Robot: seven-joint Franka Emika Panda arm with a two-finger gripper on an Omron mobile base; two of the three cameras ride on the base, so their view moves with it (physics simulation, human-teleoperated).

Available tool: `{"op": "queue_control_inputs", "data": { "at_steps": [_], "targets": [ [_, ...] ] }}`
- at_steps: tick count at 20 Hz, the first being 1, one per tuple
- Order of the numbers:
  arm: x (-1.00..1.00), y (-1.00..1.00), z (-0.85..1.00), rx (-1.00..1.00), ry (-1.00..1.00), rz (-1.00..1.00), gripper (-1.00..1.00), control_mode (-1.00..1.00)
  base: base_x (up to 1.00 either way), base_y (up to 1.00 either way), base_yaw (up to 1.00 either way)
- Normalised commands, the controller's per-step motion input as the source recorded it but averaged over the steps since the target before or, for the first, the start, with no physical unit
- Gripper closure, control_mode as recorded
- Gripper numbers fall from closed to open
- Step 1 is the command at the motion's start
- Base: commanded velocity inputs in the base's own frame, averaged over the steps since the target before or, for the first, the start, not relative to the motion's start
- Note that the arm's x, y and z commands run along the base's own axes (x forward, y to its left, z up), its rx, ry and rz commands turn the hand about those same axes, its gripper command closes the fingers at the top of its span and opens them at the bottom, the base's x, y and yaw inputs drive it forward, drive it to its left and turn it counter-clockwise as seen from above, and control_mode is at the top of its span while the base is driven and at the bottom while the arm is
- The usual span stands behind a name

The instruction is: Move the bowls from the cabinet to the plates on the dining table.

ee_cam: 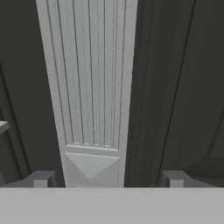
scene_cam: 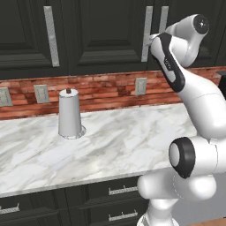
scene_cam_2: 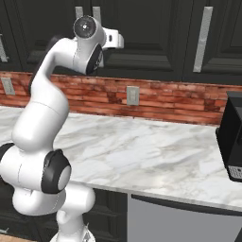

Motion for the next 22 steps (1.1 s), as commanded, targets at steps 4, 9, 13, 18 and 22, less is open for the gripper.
{"op": "queue_control_inputs", "data": {
  "at_steps": [4, 9, 13, 18, 22],
  "targets": [
    [0.19, 0.04, -0.11, 0.00, -0.07, 0.00, 1.00, -1.00, 0.00, 0.00, 0.00],
    [0.06, 0.08, -0.08, 0.00, -0.06, -0.04, 1.00, -1.00, 0.00, 0.00, 0.00],
    [-0.16, 0.12, -0.01, -0.03, -0.01, 0.00, 1.00, -1.00, 0.00, 0.00, 0.00],
    [-0.39, -0.25, 0.03, 0.03, 0.01, 0.02, 1.00, -1.00, 0.00, 0.00, 0.00],
    [-0.46, -0.45, 0.00, 0.08, 0.02, 0.04, 1.00, -1.00, 0.00, 0.00, 0.00]
  ]
}}
